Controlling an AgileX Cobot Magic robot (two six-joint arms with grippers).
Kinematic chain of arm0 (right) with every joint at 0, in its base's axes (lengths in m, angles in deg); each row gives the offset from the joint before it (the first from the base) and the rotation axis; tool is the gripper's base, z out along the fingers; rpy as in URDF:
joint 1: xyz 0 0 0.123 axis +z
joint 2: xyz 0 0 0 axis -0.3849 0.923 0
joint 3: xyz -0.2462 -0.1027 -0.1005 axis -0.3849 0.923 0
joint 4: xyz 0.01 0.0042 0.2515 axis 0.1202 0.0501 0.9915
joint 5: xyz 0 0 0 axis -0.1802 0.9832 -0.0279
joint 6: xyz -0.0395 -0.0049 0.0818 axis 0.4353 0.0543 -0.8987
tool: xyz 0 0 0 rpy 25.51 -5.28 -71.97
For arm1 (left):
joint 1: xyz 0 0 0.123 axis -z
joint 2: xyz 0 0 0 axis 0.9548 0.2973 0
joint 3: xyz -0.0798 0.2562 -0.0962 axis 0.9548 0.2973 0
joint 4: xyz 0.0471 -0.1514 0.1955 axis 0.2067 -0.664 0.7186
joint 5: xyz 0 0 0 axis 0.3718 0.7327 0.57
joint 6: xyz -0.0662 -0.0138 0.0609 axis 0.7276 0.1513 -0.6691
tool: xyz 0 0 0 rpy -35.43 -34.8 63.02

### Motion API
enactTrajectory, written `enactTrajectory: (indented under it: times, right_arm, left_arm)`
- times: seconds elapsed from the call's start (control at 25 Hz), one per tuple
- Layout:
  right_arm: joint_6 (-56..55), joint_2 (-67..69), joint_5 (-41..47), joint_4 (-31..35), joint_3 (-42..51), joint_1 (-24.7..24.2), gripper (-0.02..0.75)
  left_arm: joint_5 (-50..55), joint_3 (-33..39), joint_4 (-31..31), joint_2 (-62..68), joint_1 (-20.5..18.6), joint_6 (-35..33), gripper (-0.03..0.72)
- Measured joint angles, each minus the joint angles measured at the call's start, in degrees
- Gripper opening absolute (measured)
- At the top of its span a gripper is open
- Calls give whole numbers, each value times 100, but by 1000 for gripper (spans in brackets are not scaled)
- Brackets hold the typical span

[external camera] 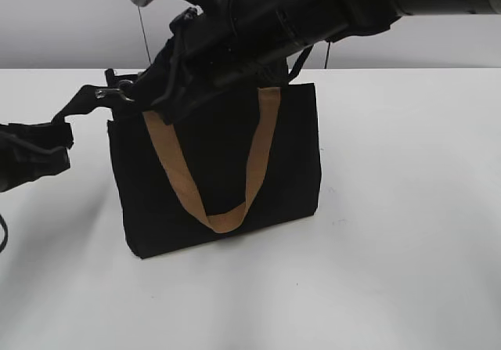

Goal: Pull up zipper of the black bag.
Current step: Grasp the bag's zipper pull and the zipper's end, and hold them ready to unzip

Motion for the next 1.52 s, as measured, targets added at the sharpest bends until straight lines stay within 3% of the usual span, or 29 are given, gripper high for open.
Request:
enactTrajectory:
  times: [0.68, 0.88, 1.2, 1.52]
  right_arm:
    - [-328, 0, -384, -50, 0, -105, -1]
    - [-717, 0, -218, -50, 0, -590, -1]
    - [-1172, 0, 867, -84, 0, -1320, -1]
    - [-1782, 0, 1567, -626, 0, -2144, -1]
  left_arm:
    - [528, -7, -78, -44, 0, -16, 24]
    - [586, -7, -78, -44, 0, -16, 24]
    - [638, -7, -78, -44, 0, -16, 24]
    - [660, -7, -78, -44, 0, -16, 24]
